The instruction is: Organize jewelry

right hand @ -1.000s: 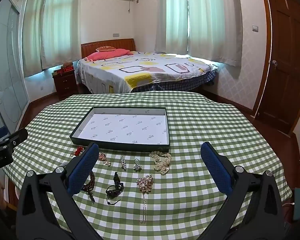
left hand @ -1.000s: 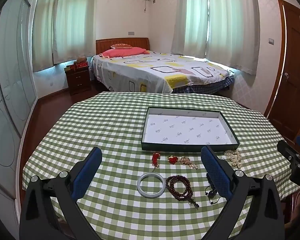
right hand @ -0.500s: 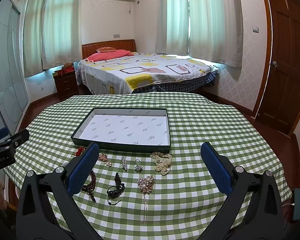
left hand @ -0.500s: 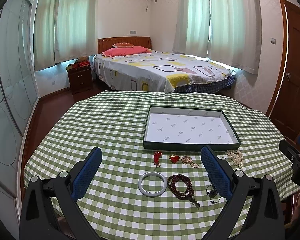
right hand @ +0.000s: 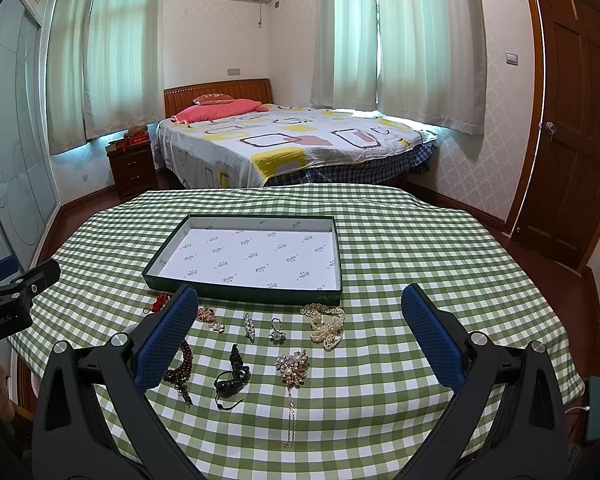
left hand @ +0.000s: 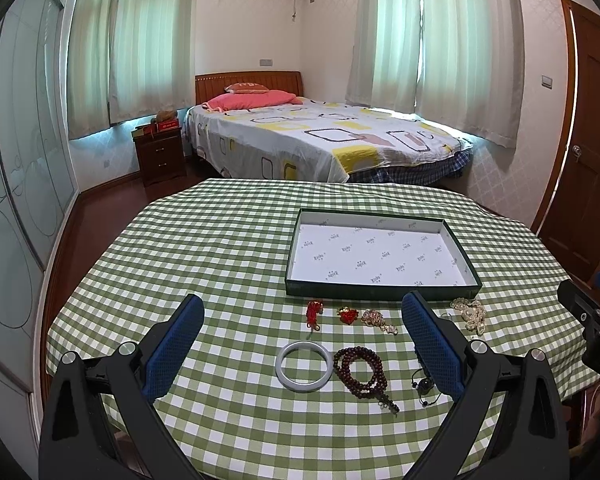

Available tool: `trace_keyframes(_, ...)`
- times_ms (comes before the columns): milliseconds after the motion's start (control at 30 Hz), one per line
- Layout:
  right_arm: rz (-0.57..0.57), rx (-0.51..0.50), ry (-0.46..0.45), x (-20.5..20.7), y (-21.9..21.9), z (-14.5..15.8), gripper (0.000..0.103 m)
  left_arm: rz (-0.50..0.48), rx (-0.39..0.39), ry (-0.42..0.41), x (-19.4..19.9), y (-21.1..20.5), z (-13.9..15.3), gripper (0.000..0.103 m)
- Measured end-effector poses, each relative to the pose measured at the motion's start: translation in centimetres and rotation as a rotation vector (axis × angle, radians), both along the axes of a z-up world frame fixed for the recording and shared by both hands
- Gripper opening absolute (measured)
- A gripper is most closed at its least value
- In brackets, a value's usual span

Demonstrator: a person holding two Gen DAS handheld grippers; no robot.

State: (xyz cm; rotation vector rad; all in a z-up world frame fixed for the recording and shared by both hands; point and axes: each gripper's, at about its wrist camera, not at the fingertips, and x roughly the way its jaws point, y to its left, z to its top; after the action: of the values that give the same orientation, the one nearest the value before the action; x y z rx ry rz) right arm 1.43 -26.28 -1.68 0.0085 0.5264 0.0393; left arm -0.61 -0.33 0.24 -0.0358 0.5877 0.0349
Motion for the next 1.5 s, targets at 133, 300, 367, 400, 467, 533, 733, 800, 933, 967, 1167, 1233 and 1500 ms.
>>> trace_keyframes(133, 0.001, 0.000, 0.000, 0.07, 0.16, 0.11, 0.099, 0.000, -0.001, 0.001, 0.00, 0.04, -0.05, 0.096)
trace_keyframes(300, 0.000, 0.000, 0.000, 0.06, 0.16, 0.12, 0.099, 0.004, -0.004, 0.007, -0.06, 0.20, -0.27, 0.096)
trace_keyframes(367, 0.000, 0.000, 0.000, 0.05, 0.17, 0.02, 0.099, 0.004, -0.004, 0.008, -0.07, 0.24, -0.23, 0.096)
trace_keyframes(400, 0.000, 0.000, 0.000, 0.05, 0.18, 0.12, 0.099, 0.004, -0.004, 0.008, -0.05, 0.24, -0.24, 0.096)
trace_keyframes(467, 0.001, 0.000, 0.001, 0.05, 0.17, 0.12, 0.099, 0.004, -0.005, 0.008, -0.06, 0.28, -0.24, 0.096)
trace_keyframes(533, 0.001, 0.000, 0.000, 0.04, 0.18, 0.10, 0.099, 0.004, -0.005, 0.009, -0.06, 0.26, -0.24, 0.096)
trace_keyframes(733, 0.000, 0.000, 0.000, 0.02, 0.12, 0.19, 0.099, 0.005, -0.004, 0.010, -0.09, 0.24, -0.35, 0.096)
trace_keyframes(800, 0.000, 0.000, -0.002, 0.04, 0.06, 0.17, 0.099, 0.005, -0.004, 0.010, -0.07, 0.25, -0.36, 0.096)
trace_keyframes(933, 0.001, 0.000, -0.001, -0.02, 0.47, -0.08, 0.099, 0.005, -0.005, 0.010, -0.04, 0.23, -0.34, 0.096)
trace_keyframes(967, 0.001, 0.000, -0.003, -0.05, 0.48, -0.05, 0.099, 0.006, -0.004, 0.009, -0.08, 0.26, -0.34, 0.096)
trace_keyframes(1167, 0.002, 0.001, -0.002, 0.00, 0.43, -0.05, 0.099, 0.006, -0.005, 0.011, -0.06, 0.26, -0.33, 0.096)
trace_keyframes(1233, 0.001, 0.000, -0.001, -0.01, 0.41, -0.03, 0.099, 0.006, -0.005, 0.011, -0.04, 0.28, -0.39, 0.096)
trace_keyframes(1500, 0.002, 0.001, -0.002, -0.04, 0.48, 0.05, 0.099, 0.005, -0.005, 0.011, -0.02, 0.24, -0.38, 0.096)
